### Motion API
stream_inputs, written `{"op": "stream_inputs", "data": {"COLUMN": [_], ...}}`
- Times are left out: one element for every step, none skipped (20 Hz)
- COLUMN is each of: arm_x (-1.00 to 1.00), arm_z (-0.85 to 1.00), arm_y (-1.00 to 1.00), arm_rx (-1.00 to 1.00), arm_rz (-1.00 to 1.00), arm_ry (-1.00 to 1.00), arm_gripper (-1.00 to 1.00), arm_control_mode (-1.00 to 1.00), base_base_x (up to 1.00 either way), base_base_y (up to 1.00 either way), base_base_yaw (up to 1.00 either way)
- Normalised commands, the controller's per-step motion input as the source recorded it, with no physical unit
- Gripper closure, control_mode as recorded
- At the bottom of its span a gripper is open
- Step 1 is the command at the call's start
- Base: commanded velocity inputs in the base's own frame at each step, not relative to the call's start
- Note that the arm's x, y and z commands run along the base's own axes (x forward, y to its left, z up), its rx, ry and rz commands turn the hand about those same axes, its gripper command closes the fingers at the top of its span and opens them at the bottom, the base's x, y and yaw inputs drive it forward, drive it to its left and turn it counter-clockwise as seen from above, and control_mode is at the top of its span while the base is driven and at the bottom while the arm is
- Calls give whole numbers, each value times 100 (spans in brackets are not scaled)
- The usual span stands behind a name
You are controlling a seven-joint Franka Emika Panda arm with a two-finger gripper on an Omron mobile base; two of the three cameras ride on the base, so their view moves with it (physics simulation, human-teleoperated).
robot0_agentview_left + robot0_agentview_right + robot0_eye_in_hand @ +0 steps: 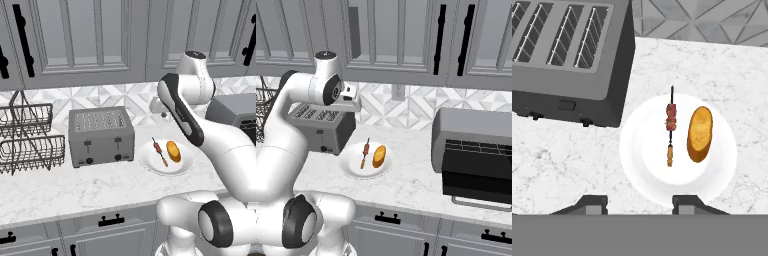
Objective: Pick up the kebab skewer and baguette bread, and place them inside the toaster oven. Close the toaster oven door and start by setting the timer.
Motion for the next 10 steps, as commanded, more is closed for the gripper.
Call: {"op": "stream_inputs", "data": {"arm_x": [0, 0, 0, 0, 0, 0, 0, 0, 0, 0], "arm_z": [0, 0, 0, 0, 0, 0, 0, 0, 0, 0], "arm_y": [0, 0, 0, 0, 0, 0, 0, 0, 0, 0], "arm_rx": [0, 0, 0, 0, 0, 0, 0, 0, 0, 0], "arm_rz": [0, 0, 0, 0, 0, 0, 0, 0, 0, 0], "arm_ry": [0, 0, 0, 0, 0, 0, 0, 0, 0, 0], "arm_gripper": [-100, -100, -100, -100, -100, -100, -100, -100, -100, -100], "arm_control_mode": [100, 100, 100, 100, 100, 100, 100, 100, 100, 100], "base_base_x": [0, 0, 0, -12, -15, -22, -7, 0, 0, 0], "base_base_y": [0, 0, 0, 0, -6, -31, -47, -67, -79, -83], "base_base_yaw": [0, 0, 0, 0, 0, -1, -1, 0, 0, 0]}}
